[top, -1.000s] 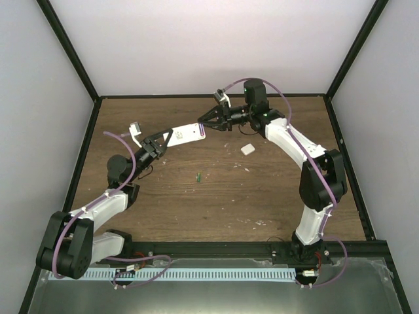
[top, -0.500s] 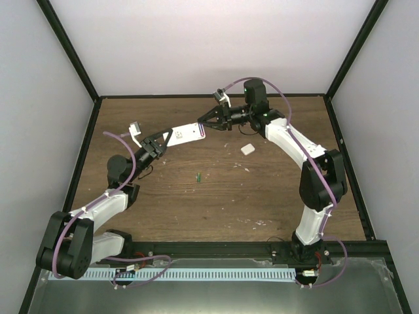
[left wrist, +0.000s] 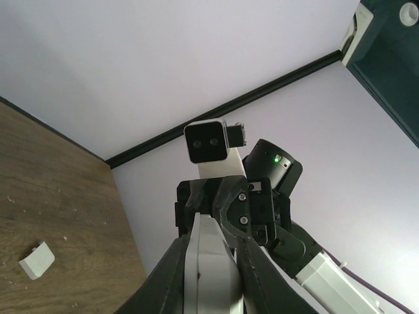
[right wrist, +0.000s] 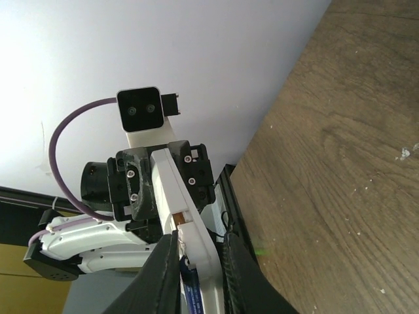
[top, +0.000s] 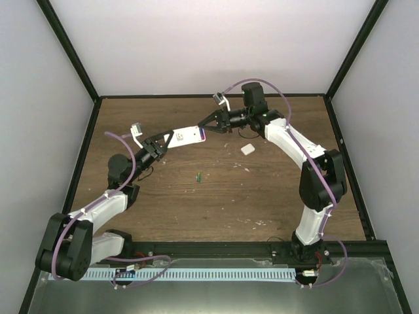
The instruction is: Load the batteries into the remote control
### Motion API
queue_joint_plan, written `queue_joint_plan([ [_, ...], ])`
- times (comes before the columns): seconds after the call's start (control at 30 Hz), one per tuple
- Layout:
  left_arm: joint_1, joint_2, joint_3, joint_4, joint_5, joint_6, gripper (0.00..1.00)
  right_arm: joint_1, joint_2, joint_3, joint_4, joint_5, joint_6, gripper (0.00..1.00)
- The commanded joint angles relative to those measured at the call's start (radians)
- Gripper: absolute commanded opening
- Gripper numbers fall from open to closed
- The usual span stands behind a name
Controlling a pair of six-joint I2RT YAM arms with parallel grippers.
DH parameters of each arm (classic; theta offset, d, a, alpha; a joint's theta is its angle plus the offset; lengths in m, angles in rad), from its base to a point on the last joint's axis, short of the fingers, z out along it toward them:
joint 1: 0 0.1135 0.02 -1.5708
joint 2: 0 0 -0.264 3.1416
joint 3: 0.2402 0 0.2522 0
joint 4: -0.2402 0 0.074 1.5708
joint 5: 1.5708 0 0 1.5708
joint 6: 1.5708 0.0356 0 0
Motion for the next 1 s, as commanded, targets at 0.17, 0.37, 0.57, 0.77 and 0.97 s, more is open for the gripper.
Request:
queue_joint_plan([
  [0.17, 0.001, -0.038, 0.000, 0.008, -0.047, 0.018, 0.00, 0.026, -0.039, 0.006, -0.099, 0.047, -0.152, 0.07],
  [0.37, 0.001, -0.044, -0.004, -0.020, -0.052, 0.031, 0.00, 0.025, -0.048, 0.019, -0.125, 0.122, -0.229, 0.13],
  [0.57, 0.051, -0.109, 0.007, -0.231, -0.063, 0.113, 0.00, 0.015, -0.104, 0.074, -0.200, 0.315, -0.299, 0.29],
  [0.77, 0.126, -0.230, 0.057, -0.574, -0.080, 0.253, 0.00, 0.005, -0.131, 0.064, -0.318, 0.468, -0.368, 0.40],
  [0.97, 0.161, -0.312, 0.027, -0.674, -0.127, 0.243, 0.00, 0.067, -0.037, 0.002, -0.479, 0.701, -0.403, 0.34],
])
